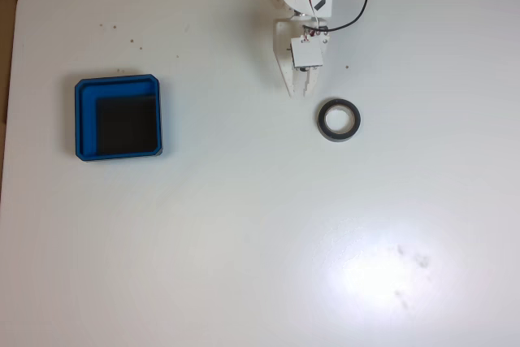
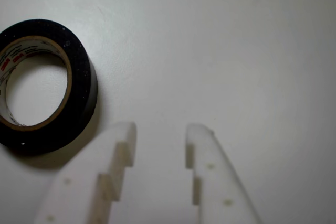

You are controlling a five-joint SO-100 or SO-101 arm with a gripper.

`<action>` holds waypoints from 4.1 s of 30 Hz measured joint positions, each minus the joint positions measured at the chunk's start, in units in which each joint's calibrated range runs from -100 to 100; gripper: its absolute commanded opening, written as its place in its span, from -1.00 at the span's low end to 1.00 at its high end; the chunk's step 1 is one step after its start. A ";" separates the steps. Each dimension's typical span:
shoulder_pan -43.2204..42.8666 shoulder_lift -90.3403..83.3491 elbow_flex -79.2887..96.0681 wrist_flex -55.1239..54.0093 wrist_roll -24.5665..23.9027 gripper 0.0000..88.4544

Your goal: Pick the black tape roll and drop it in the blue box

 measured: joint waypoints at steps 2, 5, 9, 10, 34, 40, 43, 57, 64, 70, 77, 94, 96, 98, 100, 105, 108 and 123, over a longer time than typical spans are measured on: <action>0.00 0.00 0.00 0.00 0.00 -0.93; 0.00 0.00 0.00 0.00 0.00 -0.93; 0.00 0.00 0.00 0.00 0.00 -0.93; 0.00 0.00 0.00 0.00 0.00 -0.93; -18.51 0.00 0.00 0.00 0.00 -0.93; -18.21 0.00 0.00 0.00 0.00 -0.93; -18.21 1.69 -0.09 0.00 0.00 -0.93; -18.80 26.93 -18.39 0.00 -0.08 -0.93; -21.47 39.80 -31.75 0.00 0.50 -0.92; -26.03 50.89 -39.10 0.00 0.50 -0.92; -26.62 59.36 -44.30 0.00 0.50 -0.92; -26.62 72.23 -60.99 21.10 0.50 -0.83; -26.62 74.26 -62.78 21.43 0.50 -0.77; -26.62 76.04 -64.22 21.43 0.50 -0.71; -26.62 77.65 -65.47 21.43 0.50 -0.67; -26.62 80.19 -66.01 21.43 0.50 -0.59; -26.62 80.19 -66.01 21.43 0.50 -0.56; -26.62 87.64 -66.01 12.64 0.50 -0.52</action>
